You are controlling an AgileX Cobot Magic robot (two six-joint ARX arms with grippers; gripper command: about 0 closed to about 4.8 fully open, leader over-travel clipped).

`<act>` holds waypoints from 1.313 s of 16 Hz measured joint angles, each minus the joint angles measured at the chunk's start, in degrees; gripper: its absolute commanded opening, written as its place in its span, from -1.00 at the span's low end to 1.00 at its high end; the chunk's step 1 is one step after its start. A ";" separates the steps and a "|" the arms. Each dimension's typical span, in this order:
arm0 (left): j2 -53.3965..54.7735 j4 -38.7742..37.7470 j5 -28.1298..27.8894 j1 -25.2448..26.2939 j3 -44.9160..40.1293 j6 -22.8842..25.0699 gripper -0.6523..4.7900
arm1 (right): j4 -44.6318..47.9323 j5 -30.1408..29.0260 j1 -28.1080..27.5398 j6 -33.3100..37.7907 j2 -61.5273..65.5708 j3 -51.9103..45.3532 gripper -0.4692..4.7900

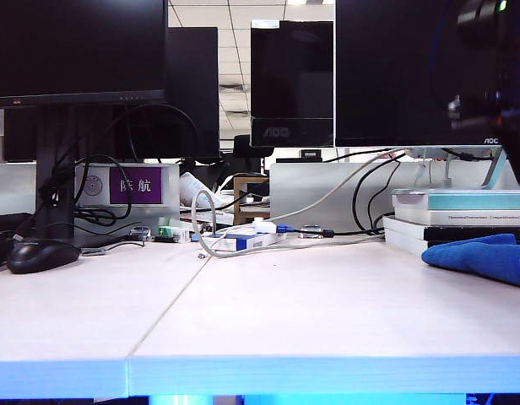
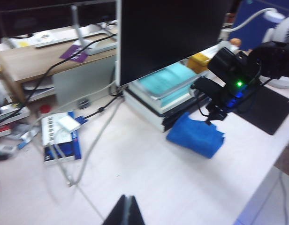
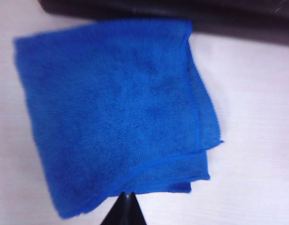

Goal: Wipe the table from right to left using the rag.

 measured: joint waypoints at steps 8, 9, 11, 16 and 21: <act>4.94 0.04 -10.03 -10.49 0.09 -0.07 -0.78 | 6.21 -4.76 -0.90 -3.13 8.13 0.00 -0.22; 4.98 0.04 -10.05 -10.49 0.09 -0.07 -0.78 | 6.38 -4.87 -1.01 -3.15 8.81 0.00 -0.22; 4.98 0.04 -10.03 -10.51 0.09 -0.04 -0.78 | 6.62 -5.14 -2.05 -3.13 12.17 0.00 -0.22; 4.98 0.09 -10.03 -10.51 0.09 0.11 -0.78 | 7.63 -5.03 -2.67 -3.13 15.54 0.15 -0.83; 5.20 0.15 -10.03 -10.51 0.09 0.15 -0.78 | 1.68 -4.94 -2.58 -3.21 15.54 0.31 -0.83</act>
